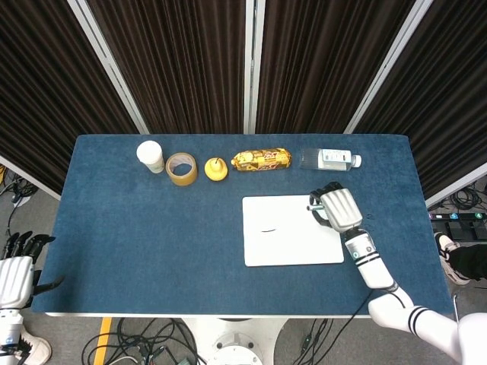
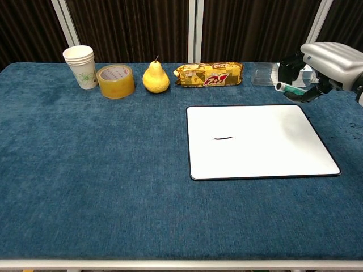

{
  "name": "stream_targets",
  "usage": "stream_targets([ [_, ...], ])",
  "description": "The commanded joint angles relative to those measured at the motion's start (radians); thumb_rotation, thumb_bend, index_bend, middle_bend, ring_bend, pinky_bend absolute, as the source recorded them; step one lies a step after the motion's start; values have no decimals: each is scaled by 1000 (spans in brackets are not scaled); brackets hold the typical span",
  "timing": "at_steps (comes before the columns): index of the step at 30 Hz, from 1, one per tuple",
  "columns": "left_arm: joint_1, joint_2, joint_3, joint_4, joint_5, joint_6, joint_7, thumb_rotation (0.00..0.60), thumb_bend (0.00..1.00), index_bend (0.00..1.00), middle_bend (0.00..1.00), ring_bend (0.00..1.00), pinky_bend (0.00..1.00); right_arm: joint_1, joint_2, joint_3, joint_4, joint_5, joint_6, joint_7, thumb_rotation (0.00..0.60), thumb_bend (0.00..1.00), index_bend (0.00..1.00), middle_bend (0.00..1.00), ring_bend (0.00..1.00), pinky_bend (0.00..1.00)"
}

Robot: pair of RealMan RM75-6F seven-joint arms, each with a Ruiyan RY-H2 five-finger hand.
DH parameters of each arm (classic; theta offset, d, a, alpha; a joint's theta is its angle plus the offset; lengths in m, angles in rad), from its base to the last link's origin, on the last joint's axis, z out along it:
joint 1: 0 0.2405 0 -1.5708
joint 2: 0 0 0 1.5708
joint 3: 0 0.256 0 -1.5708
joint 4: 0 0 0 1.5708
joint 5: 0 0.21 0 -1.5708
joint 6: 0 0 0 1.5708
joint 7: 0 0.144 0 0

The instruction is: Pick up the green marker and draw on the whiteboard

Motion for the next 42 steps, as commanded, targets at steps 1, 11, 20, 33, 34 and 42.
stream_targets([
  [1,0,1,3,-4,-7,-12,2,600,0,251,212,93,72,22,6,-52,123,1,-59,-222,600,464,775,602,376,260],
  [11,-5,8,4,-18,-12,-24,6,600,0,250,212,94,73,66,-151,-84,265,-28,-89,-240,600,464,752,580,347,241],
  [20,2,3,9,-10,-14,-22,-6,600,0,251,212,93,73,70,-226,-106,329,-28,-127,-220,600,462,595,486,271,209],
  [33,0,7,8,-15,8,-6,-7,600,0,250,212,93,73,-27,4,-84,-36,-4,24,-266,600,461,181,272,113,101],
  [34,-3,8,7,-19,11,-7,-1,600,0,250,212,93,73,-48,50,-77,-98,2,56,-273,600,460,169,266,110,98],
  [42,-12,18,4,-48,31,4,20,600,0,251,212,93,73,-229,364,-91,-457,-3,285,-197,600,461,172,257,118,91],
])
